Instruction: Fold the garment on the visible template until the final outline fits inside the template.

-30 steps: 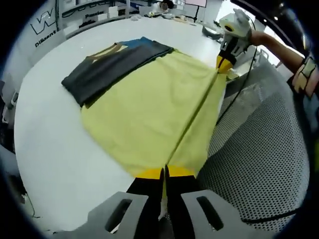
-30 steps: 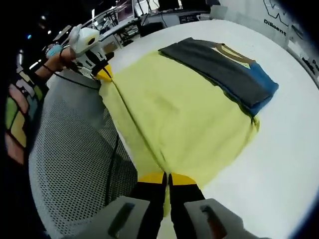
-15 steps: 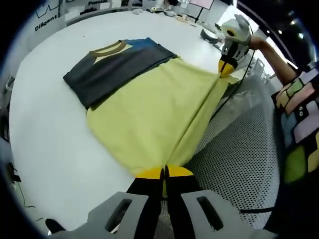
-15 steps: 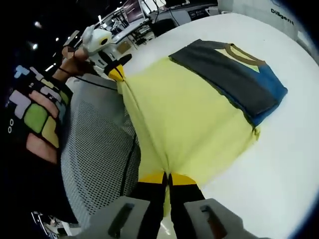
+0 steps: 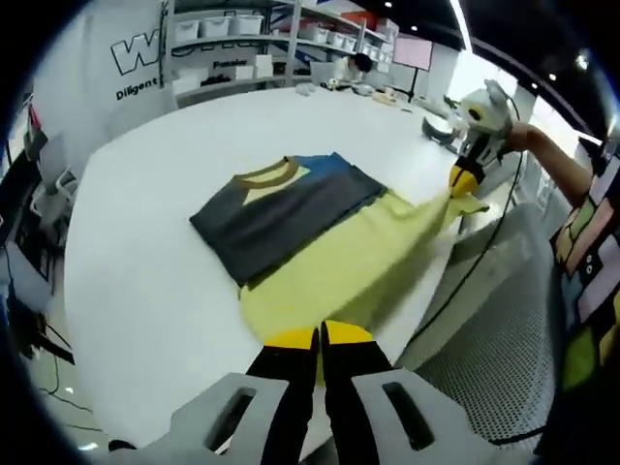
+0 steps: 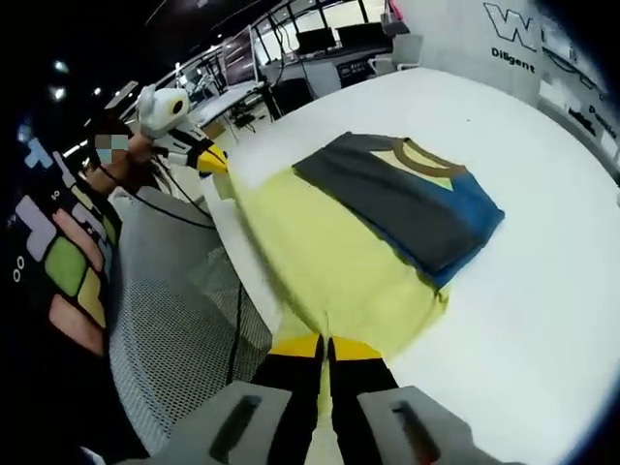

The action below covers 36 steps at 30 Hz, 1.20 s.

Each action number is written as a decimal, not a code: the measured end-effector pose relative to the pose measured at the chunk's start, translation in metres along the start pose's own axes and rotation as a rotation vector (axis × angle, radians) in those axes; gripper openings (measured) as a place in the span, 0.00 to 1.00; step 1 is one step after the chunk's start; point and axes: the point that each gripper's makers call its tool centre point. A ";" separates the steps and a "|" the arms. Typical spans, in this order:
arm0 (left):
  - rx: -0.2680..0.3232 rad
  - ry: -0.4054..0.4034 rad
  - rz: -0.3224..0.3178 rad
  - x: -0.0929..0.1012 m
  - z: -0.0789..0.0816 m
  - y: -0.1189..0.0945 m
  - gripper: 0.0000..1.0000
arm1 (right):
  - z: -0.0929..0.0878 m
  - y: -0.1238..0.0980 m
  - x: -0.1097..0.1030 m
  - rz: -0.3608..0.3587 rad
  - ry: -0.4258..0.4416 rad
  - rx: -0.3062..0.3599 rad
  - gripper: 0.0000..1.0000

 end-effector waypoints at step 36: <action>0.257 0.121 0.304 -0.096 0.107 0.023 0.00 | 0.116 0.025 0.111 -0.492 0.047 0.334 0.00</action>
Point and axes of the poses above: the point that each gripper's makers call its tool centre point, and the gripper's own axes: y roughly forward along the fingers, x roughly to its right, z roughly out of its top, and after that the axes turned 14 degrees about -z, right-handed
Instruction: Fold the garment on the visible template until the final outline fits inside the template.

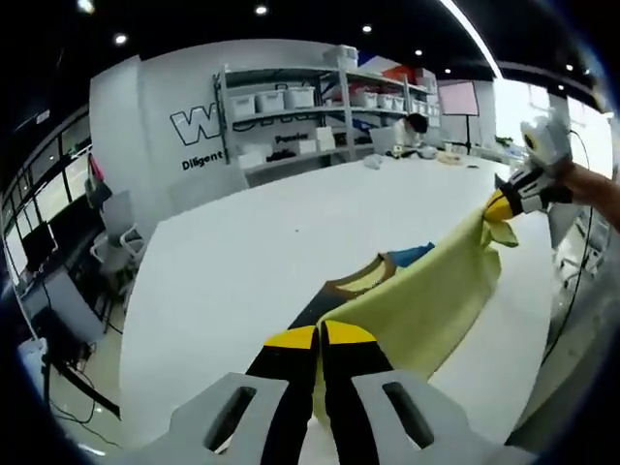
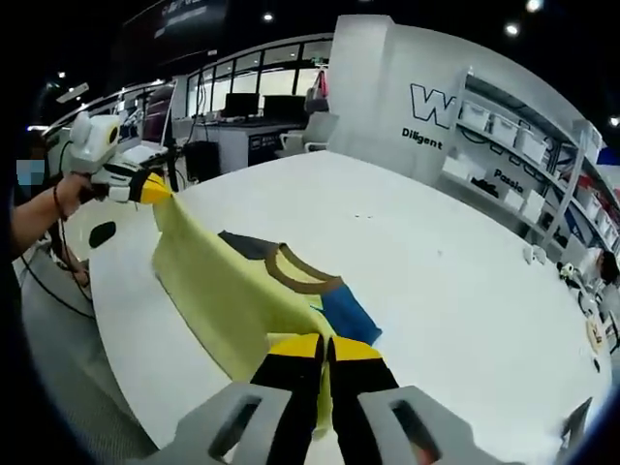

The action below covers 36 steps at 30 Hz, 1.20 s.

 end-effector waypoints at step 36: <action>-0.242 -0.044 0.018 -0.047 -0.073 0.105 0.00 | -0.052 0.129 0.000 -0.088 -0.167 -0.193 0.00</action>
Point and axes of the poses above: the point that each gripper's makers call its tool centre point, and the gripper's own axes: y roughly forward along the fingers, x roughly to its right, z roughly out of its top, and after that the axes turned 14 degrees about -z, right-handed
